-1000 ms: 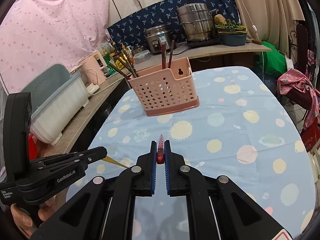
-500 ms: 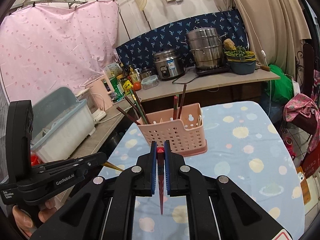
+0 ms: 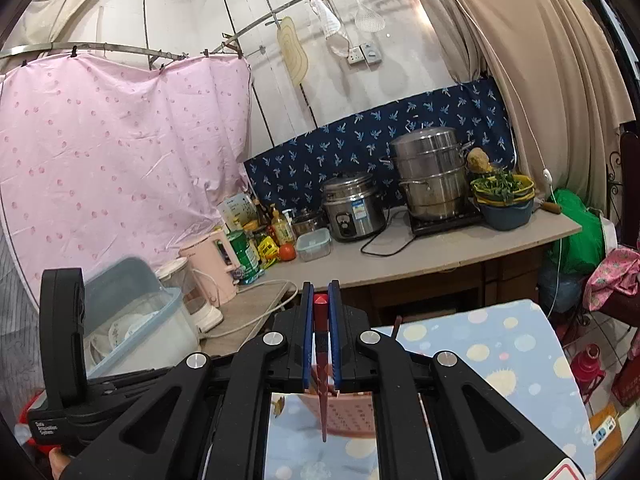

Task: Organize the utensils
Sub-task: 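Lift the red chopstick and gold spoon and carry them to the pink holder, then lower both items into the pink holder and open both tools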

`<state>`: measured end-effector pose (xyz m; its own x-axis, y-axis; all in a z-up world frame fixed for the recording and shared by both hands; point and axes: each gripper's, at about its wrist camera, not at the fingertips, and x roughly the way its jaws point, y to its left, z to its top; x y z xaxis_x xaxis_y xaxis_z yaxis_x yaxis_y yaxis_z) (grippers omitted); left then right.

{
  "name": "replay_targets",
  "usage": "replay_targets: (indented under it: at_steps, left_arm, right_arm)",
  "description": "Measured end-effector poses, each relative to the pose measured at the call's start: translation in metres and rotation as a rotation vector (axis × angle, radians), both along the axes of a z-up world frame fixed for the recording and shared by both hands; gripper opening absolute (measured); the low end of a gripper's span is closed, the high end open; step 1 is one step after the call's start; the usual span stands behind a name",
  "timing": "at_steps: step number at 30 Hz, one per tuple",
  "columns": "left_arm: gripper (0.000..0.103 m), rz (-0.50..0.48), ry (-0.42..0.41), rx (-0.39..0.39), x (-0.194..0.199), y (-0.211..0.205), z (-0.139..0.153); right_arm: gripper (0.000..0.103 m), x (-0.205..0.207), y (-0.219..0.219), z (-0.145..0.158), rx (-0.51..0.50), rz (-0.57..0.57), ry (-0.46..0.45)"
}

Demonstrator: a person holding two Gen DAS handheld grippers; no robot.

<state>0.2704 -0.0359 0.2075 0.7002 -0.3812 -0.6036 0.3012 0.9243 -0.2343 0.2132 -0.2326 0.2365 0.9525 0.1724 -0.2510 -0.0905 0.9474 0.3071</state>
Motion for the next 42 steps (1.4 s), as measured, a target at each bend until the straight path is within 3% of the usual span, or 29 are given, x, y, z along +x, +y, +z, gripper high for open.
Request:
replay_targets:
  at_steps: [6,14,25,30,35,42]
  left_arm:
    - [0.001,0.011,0.015,-0.016,0.038,-0.004,0.006]
    - [0.001,0.025,0.055,-0.004,0.073,-0.016,-0.013]
    - [0.001,0.041,0.141,0.025,0.102,-0.023,-0.062]
    - [0.001,0.051,0.160,0.016,0.108,-0.021,-0.079]
    - [0.026,0.079,0.149,0.013,0.105,-0.017,-0.081]
    - [0.032,0.101,0.092,0.065,0.082,-0.015,-0.073]
  right_arm:
    - [0.007,0.036,-0.008,0.022,-0.008,-0.047,-0.053]
    - [0.007,0.083,-0.015,0.017,-0.020,-0.076,-0.043]
    - [0.007,0.116,-0.010,-0.057,-0.049,-0.053,0.125]
    - [0.009,0.121,-0.009,-0.074,-0.055,-0.038,0.174]
    - [0.028,0.109,-0.011,-0.073,-0.044,-0.044,0.175]
    - [0.039,0.077,-0.013,-0.075,-0.033,-0.034,0.187]
